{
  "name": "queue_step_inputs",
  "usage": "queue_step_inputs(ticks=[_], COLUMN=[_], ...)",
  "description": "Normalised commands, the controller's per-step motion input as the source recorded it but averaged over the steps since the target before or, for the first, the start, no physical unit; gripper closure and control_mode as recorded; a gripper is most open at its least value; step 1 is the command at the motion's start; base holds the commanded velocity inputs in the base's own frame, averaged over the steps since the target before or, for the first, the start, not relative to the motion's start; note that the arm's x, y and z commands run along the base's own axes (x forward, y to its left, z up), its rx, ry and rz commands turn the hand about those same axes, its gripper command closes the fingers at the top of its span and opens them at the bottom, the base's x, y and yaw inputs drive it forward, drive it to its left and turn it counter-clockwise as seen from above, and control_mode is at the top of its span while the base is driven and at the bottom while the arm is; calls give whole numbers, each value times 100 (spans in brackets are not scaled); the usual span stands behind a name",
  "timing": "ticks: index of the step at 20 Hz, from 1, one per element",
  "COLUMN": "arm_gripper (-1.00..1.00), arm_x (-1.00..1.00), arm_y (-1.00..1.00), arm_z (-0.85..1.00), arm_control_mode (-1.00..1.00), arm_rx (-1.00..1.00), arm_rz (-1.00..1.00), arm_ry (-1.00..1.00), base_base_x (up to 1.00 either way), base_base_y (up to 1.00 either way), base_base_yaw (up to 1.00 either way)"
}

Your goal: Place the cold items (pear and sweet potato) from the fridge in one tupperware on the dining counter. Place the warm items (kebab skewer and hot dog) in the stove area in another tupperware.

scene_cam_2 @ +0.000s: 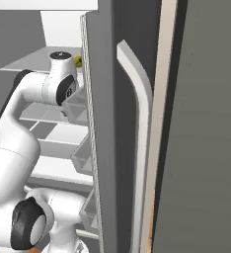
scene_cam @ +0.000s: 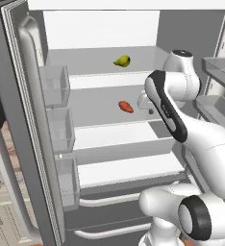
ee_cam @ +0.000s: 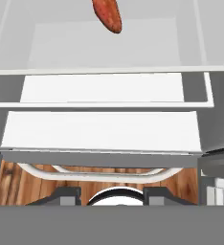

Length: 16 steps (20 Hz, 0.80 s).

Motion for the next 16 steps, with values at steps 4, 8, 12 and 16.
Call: queue_step_inputs(ticks=[4,8,12,16], arm_gripper=[-100,-100,-100,-100], arm_x=[4,34,64,66], arm_y=[9,14,13,0], arm_z=[-2,-7,-14,-23], arm_control_mode=[-100,-100,-100,-100], arm_rx=[0,-5,0,0], arm_rz=[5,23,8,0], arm_ry=[0,3,-1,-6], base_base_x=[0,0,0,0], base_base_y=[0,0,0,0], base_base_yaw=[0,0,0,0])
